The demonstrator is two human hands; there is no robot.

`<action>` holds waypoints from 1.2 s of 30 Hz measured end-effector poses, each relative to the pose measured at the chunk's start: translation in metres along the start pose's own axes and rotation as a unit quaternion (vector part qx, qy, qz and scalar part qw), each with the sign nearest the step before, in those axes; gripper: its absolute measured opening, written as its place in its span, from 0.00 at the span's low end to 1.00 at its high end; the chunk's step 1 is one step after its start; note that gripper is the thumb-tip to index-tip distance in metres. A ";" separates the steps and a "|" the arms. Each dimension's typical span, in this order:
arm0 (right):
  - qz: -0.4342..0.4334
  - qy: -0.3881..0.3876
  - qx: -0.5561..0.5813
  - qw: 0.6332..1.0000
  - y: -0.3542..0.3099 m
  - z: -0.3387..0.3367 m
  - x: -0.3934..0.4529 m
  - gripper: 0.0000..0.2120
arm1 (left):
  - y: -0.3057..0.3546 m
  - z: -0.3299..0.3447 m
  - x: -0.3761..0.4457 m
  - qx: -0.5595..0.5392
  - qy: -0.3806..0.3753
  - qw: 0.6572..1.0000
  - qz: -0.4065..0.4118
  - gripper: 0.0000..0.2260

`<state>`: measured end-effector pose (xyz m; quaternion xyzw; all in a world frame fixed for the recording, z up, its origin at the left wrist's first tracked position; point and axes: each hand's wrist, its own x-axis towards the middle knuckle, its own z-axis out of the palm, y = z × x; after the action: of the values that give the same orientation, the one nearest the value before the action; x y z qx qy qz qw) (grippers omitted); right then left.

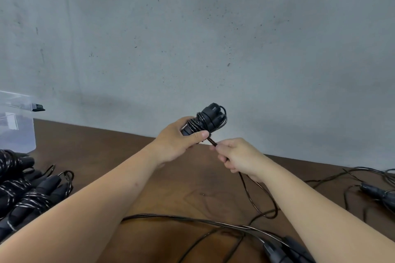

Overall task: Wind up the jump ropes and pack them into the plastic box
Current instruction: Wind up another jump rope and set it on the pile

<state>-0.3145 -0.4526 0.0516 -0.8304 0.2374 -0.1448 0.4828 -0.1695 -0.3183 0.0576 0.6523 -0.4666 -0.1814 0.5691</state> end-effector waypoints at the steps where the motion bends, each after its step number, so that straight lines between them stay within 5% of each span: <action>1: -0.007 0.001 -0.052 0.999 -0.001 0.001 -0.002 0.12 | -0.003 -0.002 0.002 0.063 0.011 0.998 0.000 0.19; 5: -0.035 0.000 -0.305 0.952 -0.009 0.003 -0.007 0.11 | -0.002 0.003 0.000 0.303 0.003 0.953 0.010 0.23; 10: -0.032 -0.026 -0.454 0.890 -0.020 0.001 -0.020 0.09 | 0.007 0.012 -0.003 0.492 -0.010 0.870 0.028 0.21; 15: -0.080 -0.046 -0.572 0.815 -0.049 -0.008 -0.031 0.04 | 0.010 0.019 -0.007 0.573 -0.074 0.816 0.037 0.15; 20: -0.141 -0.070 -0.598 0.786 -0.078 -0.021 -0.033 0.02 | 0.018 0.029 -0.013 0.560 -0.180 0.807 0.051 0.15; 25: -0.107 -0.098 -0.468 0.872 -0.079 -0.040 -0.024 0.11 | 0.021 0.026 -0.021 0.440 -0.256 0.861 0.009 0.14; 30: -0.035 -0.130 -0.162 0.977 -0.045 -0.059 -0.019 0.04 | 0.031 0.019 -0.028 0.262 -0.303 0.916 -0.001 0.13; 33: -0.015 -0.131 -0.018 0.991 -0.022 -0.052 -0.016 0.04 | 0.036 0.020 -0.030 0.175 -0.301 0.937 -0.009 0.13; 36: 0.007 -0.149 0.141 0.979 -0.011 -0.041 -0.015 0.06 | 0.034 0.021 -0.028 0.131 -0.242 0.961 -0.001 0.24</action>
<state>-0.3438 -0.4696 0.0816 -0.7648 0.1458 -0.0482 0.6258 -0.2134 -0.3048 0.0744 0.6580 -0.6098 -0.2716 0.3484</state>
